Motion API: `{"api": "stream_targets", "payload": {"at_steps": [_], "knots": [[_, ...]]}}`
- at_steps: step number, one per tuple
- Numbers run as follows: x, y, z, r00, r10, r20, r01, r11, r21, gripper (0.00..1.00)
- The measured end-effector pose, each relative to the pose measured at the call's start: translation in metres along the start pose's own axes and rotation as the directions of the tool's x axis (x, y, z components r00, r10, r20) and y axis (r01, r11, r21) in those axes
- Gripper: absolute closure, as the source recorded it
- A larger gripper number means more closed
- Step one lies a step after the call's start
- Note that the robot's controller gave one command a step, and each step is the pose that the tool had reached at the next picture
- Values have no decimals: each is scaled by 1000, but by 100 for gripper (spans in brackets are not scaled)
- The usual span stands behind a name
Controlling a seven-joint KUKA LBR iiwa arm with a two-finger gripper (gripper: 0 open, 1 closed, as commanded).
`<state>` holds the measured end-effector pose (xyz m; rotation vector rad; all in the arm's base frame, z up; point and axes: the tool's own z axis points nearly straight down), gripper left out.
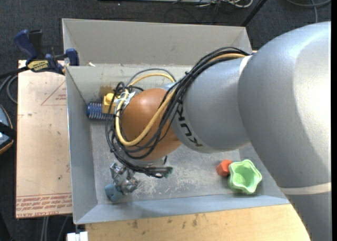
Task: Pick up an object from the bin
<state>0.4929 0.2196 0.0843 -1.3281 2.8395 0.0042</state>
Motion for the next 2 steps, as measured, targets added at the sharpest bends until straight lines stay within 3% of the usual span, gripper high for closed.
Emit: {"api": "stream_targets", "payload": {"at_steps": [1,2], "knots": [[-3,-1,-95,1000,3,3,-3,1000,3,100],[-5,0,-110,1000,6,-3,-6,1000,0,100]]}}
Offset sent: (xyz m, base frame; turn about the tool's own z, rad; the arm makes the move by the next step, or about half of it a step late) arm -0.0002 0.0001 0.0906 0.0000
